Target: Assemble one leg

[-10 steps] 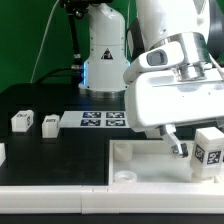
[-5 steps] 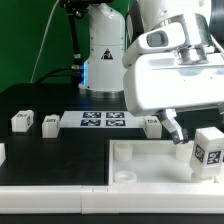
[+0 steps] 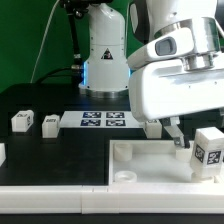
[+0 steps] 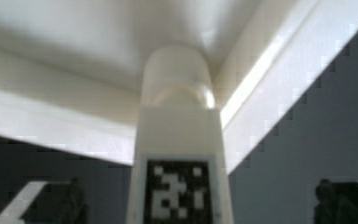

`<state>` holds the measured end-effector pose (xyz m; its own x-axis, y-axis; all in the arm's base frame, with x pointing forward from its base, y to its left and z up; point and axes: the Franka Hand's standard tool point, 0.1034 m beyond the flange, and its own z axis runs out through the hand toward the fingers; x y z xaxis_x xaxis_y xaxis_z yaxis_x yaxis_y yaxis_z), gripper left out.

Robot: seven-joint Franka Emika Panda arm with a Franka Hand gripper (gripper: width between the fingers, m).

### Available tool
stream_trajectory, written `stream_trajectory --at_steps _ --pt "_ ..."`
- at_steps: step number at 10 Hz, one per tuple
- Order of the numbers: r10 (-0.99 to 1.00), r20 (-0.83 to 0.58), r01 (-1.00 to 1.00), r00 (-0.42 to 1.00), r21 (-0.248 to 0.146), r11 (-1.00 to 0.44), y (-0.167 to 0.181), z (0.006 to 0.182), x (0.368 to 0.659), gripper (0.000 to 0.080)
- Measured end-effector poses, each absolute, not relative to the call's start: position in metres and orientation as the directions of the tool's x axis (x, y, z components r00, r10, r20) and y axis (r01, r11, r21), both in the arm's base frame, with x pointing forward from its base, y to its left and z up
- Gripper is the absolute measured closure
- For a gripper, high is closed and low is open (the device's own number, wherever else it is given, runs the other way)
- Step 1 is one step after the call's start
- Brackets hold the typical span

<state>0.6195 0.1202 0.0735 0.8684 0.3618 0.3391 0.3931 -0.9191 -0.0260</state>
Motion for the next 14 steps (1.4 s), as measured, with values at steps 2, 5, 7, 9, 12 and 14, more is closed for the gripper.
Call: stream_trajectory --at_steps 2,5,7,9,12,14 --pt "0.391 0.145 0.404 0.909 -0.075 -0.912 0.121 0.073 0.612 0.0151" --pt "0.401 0.082 0.408 0.912 -0.099 -0.908 0.127 0.075 0.613 0.0151" --pt "0.401 0.082 0.408 0.913 -0.099 -0.908 0.127 0.074 0.613 0.0151" --pt "0.390 0.090 0.398 0.916 -0.091 -0.913 0.117 0.084 0.625 0.0151" --pt "0.402 0.125 0.412 0.907 -0.070 -0.909 0.105 0.093 0.642 0.0151" --pt "0.404 0.123 0.414 0.907 -0.071 -0.908 0.108 0.092 0.640 0.0151"
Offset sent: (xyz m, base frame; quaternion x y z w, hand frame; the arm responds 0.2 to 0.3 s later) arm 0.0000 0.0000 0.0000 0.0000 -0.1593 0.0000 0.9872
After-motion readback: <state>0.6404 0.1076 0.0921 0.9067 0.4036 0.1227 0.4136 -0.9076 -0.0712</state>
